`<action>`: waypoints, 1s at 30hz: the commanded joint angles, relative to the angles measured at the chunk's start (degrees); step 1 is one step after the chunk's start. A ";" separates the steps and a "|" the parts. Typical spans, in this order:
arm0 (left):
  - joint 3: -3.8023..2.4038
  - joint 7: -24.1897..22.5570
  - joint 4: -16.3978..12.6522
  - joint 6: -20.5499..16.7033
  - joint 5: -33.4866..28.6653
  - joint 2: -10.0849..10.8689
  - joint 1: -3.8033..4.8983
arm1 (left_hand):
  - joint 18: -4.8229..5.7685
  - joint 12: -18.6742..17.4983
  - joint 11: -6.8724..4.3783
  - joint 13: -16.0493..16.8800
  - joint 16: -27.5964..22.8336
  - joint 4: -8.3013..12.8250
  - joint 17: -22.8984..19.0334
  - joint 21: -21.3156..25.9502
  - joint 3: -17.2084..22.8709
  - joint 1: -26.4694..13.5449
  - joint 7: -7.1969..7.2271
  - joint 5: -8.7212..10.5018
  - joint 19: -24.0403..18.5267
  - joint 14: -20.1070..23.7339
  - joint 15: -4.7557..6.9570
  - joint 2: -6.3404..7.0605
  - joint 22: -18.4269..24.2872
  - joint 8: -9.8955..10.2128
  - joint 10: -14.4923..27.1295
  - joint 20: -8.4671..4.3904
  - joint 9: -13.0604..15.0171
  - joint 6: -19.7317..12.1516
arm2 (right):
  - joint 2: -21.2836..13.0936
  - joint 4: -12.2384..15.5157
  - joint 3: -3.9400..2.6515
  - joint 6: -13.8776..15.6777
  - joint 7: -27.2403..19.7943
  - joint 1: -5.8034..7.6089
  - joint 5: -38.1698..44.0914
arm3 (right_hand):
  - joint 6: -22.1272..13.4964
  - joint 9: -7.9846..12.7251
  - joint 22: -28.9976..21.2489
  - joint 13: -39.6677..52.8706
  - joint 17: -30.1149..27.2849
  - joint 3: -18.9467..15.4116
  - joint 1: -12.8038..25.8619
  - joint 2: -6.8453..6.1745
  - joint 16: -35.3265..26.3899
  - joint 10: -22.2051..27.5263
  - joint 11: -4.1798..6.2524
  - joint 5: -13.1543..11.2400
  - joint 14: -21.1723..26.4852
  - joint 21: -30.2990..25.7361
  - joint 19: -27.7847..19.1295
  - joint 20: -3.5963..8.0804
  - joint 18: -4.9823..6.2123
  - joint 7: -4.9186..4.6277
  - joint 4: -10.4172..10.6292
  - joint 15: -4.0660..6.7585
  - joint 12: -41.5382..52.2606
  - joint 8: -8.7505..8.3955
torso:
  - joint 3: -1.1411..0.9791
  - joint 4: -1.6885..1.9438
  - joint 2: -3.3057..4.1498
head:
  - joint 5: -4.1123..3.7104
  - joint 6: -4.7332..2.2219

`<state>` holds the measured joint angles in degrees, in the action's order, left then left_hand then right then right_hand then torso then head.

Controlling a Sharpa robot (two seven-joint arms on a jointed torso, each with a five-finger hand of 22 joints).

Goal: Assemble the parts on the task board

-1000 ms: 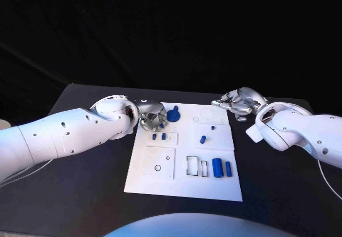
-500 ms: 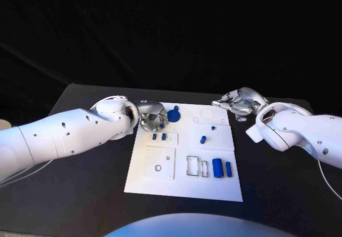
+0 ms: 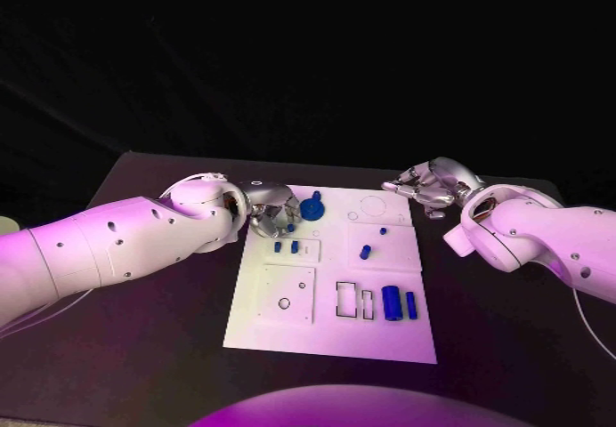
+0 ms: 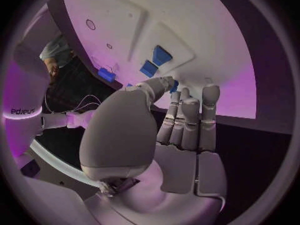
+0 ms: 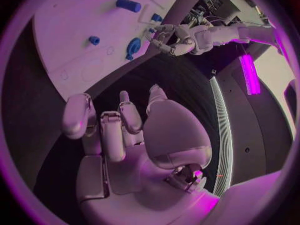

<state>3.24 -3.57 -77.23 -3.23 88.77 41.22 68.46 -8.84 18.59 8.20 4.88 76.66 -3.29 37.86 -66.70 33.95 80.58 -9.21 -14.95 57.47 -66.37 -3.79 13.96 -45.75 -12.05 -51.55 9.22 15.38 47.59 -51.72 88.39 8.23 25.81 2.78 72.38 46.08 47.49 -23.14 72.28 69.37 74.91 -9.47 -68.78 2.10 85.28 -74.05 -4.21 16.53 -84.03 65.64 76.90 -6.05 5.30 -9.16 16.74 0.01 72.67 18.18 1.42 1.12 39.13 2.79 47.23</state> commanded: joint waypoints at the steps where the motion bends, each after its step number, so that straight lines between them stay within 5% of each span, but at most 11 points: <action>1: -0.05 -0.02 -0.50 -0.76 -0.28 0.48 0.00 | -0.98 -0.37 0.35 -0.21 -0.73 -0.08 -2.67 0.85 -1.08 -0.19 0.29 0.17 -1.07 1.60 -0.34 0.43 1.17 0.59 1.75 0.27 -0.25 -0.90 | -0.02 -0.28 -0.01 0.02 -0.36 -0.03 0.49 | -0.33 0.11 -1.29 -4.61 2.12 -1.01 -0.47 0.63 -1.04 3.55 0.07 0.17 -2.81 -2.02 -1.16 0.02 0.89 0.30 0.03 0.04 -4.18 0.32 | 0.04 -0.03 -0.05 | -0.04 -0.09; 10: -0.86 0.29 -2.31 -1.25 -1.41 3.27 0.02 | -1.34 -0.02 0.82 -0.42 -1.74 -0.50 -7.06 2.44 -4.03 0.55 0.48 0.04 -2.67 4.09 -0.78 0.03 3.29 1.23 4.48 0.74 -0.57 -1.75 | -0.17 -0.94 0.00 -0.14 -0.25 -0.04 1.08 | -0.71 0.22 -4.38 -22.86 -1.73 -3.29 -3.83 0.95 -3.65 14.80 0.14 0.18 -1.67 -7.11 -3.01 0.13 1.68 0.34 -0.06 0.14 -20.49 0.93 | 0.02 0.08 -0.14 | -0.22 -0.41; 16: -2.00 -0.28 -4.04 -2.83 -7.19 5.99 0.06 | -1.52 1.27 0.63 -0.19 -2.06 -0.61 -8.63 2.96 -4.29 1.56 -0.56 -0.08 -3.10 4.75 -0.61 -0.65 4.14 0.67 3.88 0.67 -0.44 -0.47 | -0.26 -1.35 0.00 -1.92 -0.11 -0.10 7.25 | -0.48 0.79 -4.74 -33.70 -3.38 -0.31 -18.05 -0.91 -5.07 18.24 -0.11 0.37 -1.47 -8.41 -2.64 0.50 1.72 0.14 -1.14 0.26 -33.14 0.88 | 0.01 0.01 -0.18 | -0.15 -0.76; 18: -2.41 -1.50 -4.78 -4.55 -12.37 7.23 0.08 | -1.45 2.86 0.12 0.13 -2.02 -0.86 -8.85 2.67 -3.33 1.81 -1.71 -0.10 -2.52 4.28 -0.10 -0.72 3.84 -0.20 2.07 0.26 -0.28 1.12 | -0.30 -1.34 0.00 -3.09 -0.14 -0.16 10.56 | 0.36 1.45 -3.85 -40.42 -2.66 1.86 -22.89 -2.76 -4.70 17.69 -0.26 0.65 -1.84 -7.48 -1.97 0.34 1.51 -0.12 0.01 0.10 -40.71 0.33 | 0.00 -0.01 -0.19 | -0.22 -0.84; 24: -3.01 -7.34 -7.16 -9.49 -34.58 10.78 0.14 | -1.86 4.10 0.18 -0.04 -6.47 -1.60 -13.42 6.07 -1.45 1.28 -2.54 0.02 -5.31 7.11 0.04 -0.08 7.25 -1.30 1.05 -0.08 -0.27 2.44 | -0.47 -0.78 0.00 -6.85 0.17 -0.54 24.44 | 1.95 2.91 -3.16 -50.27 -2.80 5.18 -25.94 -5.72 -4.85 17.37 -1.17 -1.13 -1.81 -7.29 -1.88 -0.33 1.42 -0.39 -0.07 -0.73 -51.59 -1.19 | -0.04 -0.09 -0.15 | -1.38 -1.25; 26: -3.08 -9.15 -7.75 -9.63 -44.95 11.67 0.14 | -1.85 4.81 0.16 -0.11 -10.45 -2.00 -15.59 8.62 -1.03 0.92 -2.67 0.12 -6.31 8.65 0.03 -0.33 8.89 -1.57 0.82 -0.15 -0.39 2.33 | -0.57 -0.48 0.00 -7.84 0.55 -0.78 29.44 | 2.53 3.35 -3.09 -52.30 -2.85 6.17 -26.91 -6.66 -4.90 17.30 -1.32 -1.61 -1.77 -7.44 -2.02 -0.50 1.47 -0.28 -0.08 -0.87 -53.45 -1.74 | 0.01 -0.05 -0.09 | -2.12 -1.51; 30: -3.13 -11.74 -8.41 -7.33 -63.30 12.92 0.12 | -1.87 7.71 -0.52 0.87 -10.18 -3.30 -15.75 9.84 -2.05 -0.73 -2.25 0.27 -4.85 6.75 0.50 -1.30 10.09 -2.00 -2.12 -0.36 -0.36 2.40 | -0.43 -0.05 0.01 -9.38 1.51 -1.35 38.00 | 3.60 4.31 -3.09 -55.83 -3.49 8.67 -28.08 -8.36 -5.34 16.82 -1.32 -1.74 -1.53 -7.96 -2.41 -0.54 1.59 0.08 -0.09 -0.91 -56.19 -3.20 | 0.04 -0.05 0.02 | -3.20 -1.90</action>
<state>0.15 -10.29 -85.33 -9.99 47.25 54.11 68.55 -9.74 26.16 7.79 5.64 66.32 -6.48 22.15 -56.85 31.72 79.97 -11.66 -14.95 52.48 -59.41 -3.28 12.74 -35.67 -13.89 -53.31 8.82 15.01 49.68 -52.21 88.16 8.22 20.22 3.23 71.14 72.02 47.18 -18.86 69.14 13.70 71.48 -0.86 -97.01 -5.93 80.23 -57.80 -4.92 14.93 -84.03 57.74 74.67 -6.49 6.19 -8.51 16.64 -0.62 16.66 15.04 1.42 1.07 39.05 0.20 45.52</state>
